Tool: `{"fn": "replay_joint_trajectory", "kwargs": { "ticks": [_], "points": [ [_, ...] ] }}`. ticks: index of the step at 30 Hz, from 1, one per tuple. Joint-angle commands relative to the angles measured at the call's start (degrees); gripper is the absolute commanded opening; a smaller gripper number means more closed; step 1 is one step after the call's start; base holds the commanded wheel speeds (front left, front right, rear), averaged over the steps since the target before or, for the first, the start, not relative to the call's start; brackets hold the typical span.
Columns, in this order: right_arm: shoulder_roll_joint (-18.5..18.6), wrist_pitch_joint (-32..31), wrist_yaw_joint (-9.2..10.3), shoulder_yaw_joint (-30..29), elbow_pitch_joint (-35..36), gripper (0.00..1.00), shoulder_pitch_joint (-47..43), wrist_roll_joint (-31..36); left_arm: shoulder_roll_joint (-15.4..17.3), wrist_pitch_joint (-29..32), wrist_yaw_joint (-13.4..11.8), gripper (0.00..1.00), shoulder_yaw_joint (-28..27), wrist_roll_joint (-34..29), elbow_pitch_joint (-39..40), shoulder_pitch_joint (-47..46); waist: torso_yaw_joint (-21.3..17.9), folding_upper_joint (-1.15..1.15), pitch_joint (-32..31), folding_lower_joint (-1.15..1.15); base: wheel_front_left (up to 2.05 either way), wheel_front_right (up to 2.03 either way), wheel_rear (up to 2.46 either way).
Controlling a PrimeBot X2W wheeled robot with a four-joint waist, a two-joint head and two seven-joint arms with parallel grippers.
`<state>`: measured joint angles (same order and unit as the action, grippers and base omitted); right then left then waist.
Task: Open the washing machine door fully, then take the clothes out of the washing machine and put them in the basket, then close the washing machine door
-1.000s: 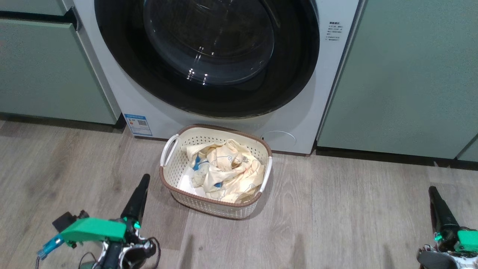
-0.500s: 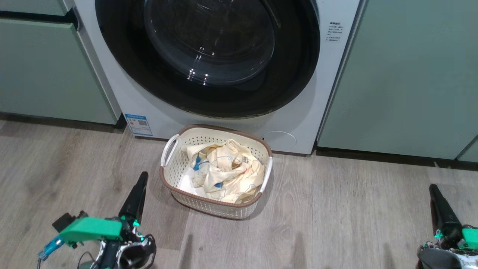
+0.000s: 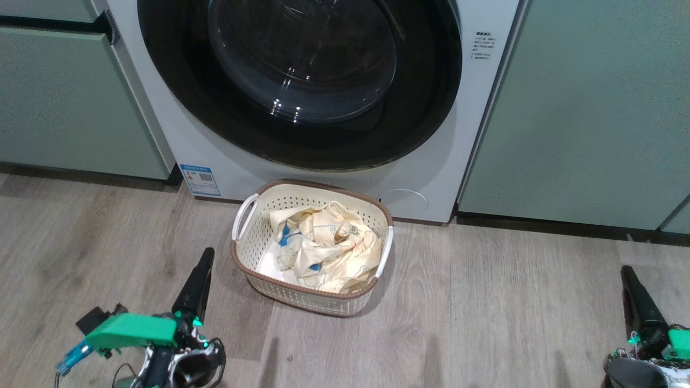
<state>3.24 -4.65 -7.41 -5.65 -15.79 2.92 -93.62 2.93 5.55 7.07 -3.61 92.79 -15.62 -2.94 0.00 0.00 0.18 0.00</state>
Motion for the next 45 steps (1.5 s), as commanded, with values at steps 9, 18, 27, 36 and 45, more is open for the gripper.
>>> {"fn": "replay_joint_trajectory", "kwargs": {
  "ticks": [9, 18, 27, 36, 45],
  "points": [
    [0.7, -0.6, -0.08, 0.6, 1.9, 0.00, 3.1, 0.2, 0.5, 0.4, 0.4, 0.00, -2.2, -0.1, 1.6, -3.2, 0.0, 0.00, 0.0, 0.00, 0.00, 0.00, 0.00],
    [0.6, -0.8, -0.08, 0.4, 1.8, 0.00, 3.1, 0.4, 0.4, 0.5, 0.4, 0.00, -2.3, -0.1, 1.6, -3.2, 0.0, 0.00, 0.0, 0.00, 0.00, 0.00, 0.00],
    [0.5, -0.9, -0.08, 0.3, 1.8, 0.00, 3.2, 0.5, 0.3, 0.5, 0.4, 0.00, -2.4, -0.2, 1.6, -3.2, 0.0, 0.00, 0.0, 0.00, 0.00, 0.00, 0.00],
    [0.4, -1.0, -0.08, 0.2, 1.8, 0.00, 3.2, 0.6, 0.3, 0.6, 0.4, 0.00, -2.5, -0.3, 1.6, -3.2, 0.0, 0.00, 0.0, 0.00, 0.00, 0.00, 0.00],
    [0.3, -1.1, -0.08, 0.0, 1.8, 0.00, 3.2, 0.7, 0.3, 0.6, 0.4, 0.00, -2.5, -0.3, 1.6, -3.2, 0.0, 0.00, 0.0, 0.00, 0.00, 0.00, 0.00]
  ]
}}
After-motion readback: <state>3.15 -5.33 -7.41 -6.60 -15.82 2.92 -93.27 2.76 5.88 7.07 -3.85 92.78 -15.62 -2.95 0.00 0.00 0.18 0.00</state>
